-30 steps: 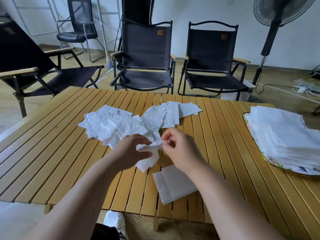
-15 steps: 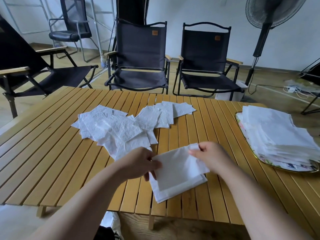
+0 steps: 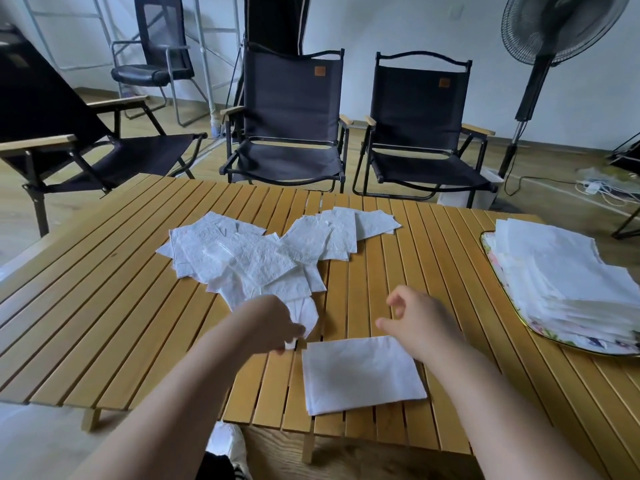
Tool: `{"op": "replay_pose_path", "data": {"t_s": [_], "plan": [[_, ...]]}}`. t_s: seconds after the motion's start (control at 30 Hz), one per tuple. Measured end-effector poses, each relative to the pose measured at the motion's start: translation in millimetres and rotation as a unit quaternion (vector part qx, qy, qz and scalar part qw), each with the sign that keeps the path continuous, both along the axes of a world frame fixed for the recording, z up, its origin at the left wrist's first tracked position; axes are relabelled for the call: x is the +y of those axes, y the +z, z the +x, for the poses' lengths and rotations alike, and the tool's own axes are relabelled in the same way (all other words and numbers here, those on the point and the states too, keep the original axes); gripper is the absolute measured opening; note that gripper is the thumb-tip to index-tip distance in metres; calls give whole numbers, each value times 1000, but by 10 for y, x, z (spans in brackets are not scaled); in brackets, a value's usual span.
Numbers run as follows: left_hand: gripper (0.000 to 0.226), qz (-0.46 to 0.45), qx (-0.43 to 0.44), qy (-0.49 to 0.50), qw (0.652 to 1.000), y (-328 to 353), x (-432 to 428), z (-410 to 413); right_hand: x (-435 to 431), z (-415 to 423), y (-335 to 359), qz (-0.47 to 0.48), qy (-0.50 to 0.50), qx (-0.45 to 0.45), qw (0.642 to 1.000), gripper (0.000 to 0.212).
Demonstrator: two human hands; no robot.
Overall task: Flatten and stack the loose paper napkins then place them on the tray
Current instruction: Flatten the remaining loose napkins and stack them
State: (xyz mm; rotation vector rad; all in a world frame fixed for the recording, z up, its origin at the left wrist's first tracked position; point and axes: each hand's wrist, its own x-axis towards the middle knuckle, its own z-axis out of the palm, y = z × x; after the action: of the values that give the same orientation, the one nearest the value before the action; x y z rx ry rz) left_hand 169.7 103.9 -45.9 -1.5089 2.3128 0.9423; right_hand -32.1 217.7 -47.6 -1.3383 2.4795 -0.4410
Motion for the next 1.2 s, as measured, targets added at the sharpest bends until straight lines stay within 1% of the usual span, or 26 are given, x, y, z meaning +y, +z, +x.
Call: {"op": "replay_pose_path", "data": {"t_s": [0.03, 0.07, 0.13, 0.2, 0.27, 0.33, 0.43, 0.6, 0.7, 0.73, 0.8, 0.83, 0.87, 0.93, 0.97, 1.0, 1.03, 1.07, 1.1, 1.13, 1.17, 1.2], "plan": [[26, -30, 38, 38, 998, -7, -87, 93, -54, 49, -6, -38, 25, -24, 999, 33], [20, -51, 71, 78, 993, -23, -165, 189, -116, 121, -14, -54, 59, -41, 996, 34], [17, -65, 110, 141, 982, -55, -289, 337, -269, 312, -86, -51, 124, -50, 990, 42], [19, -67, 126, 167, 976, -91, -370, 409, -436, 506, -226, -36, 170, -23, 984, 49], [18, -68, 133, 173, 973, -95, -384, 422, -580, 631, -371, -29, 189, 22, 981, 49], [18, -66, 144, 170, 973, -112, -387, 425, -669, 686, -453, -46, 176, 33, 983, 40], [18, -68, 158, 161, 972, -129, -388, 444, -713, 715, -450, -95, 145, 5, 985, 22], [28, -75, 185, 122, 972, -125, -382, 417, -645, 676, -261, -188, 127, -98, 969, 17], [41, -78, 214, 112, 967, -76, -342, 368, -545, 582, -166, -208, 103, -145, 962, 14], [41, -83, 226, 111, 964, -50, -328, 352, -518, 542, -150, -216, 93, -164, 958, 13], [32, -80, 261, 113, 955, 10, -288, 320, -477, 457, -135, -234, 70, -199, 949, 11], [27, -58, 295, 118, 946, 56, -249, 306, -462, 419, -125, -241, 58, -210, 946, 11], [27, -36, 325, 118, 938, 102, -206, 293, -450, 381, -117, -247, 47, -217, 943, 10], [39, 0, 367, 98, 925, 164, -128, 266, -431, 317, -84, -252, 29, -233, 939, 10], [31, 8, 385, 85, 919, 176, -92, 250, -421, 296, -65, -255, 23, -249, 934, 10], [14, 20, 392, 72, 917, 174, -64, 220, -410, 281, -46, -260, 15, -272, 926, 9], [5, 47, 392, 55, 917, 180, -31, 188, -397, 272, -27, -267, 6, -297, 917, 9], [12, 68, 392, 46, 916, 149, -18, 148, -385, 263, -14, -275, -7, -321, 906, 9], [11, 73, 388, 38, 918, 117, -4, 105, -368, 258, 0, -281, -19, -345, 895, 9], [5, 67, 378, 38, 923, 97, 8, 71, -350, 253, 18, -288, -29, -370, 883, 8], [4, 60, 370, 45, 926, 98, 25, 48, -329, 248, 38, -294, -36, -391, 871, 7], [8, 66, 371, 61, 924, 97, 32, 28, -305, 223, 45, -294, -39, -408, 863, 5]]}}
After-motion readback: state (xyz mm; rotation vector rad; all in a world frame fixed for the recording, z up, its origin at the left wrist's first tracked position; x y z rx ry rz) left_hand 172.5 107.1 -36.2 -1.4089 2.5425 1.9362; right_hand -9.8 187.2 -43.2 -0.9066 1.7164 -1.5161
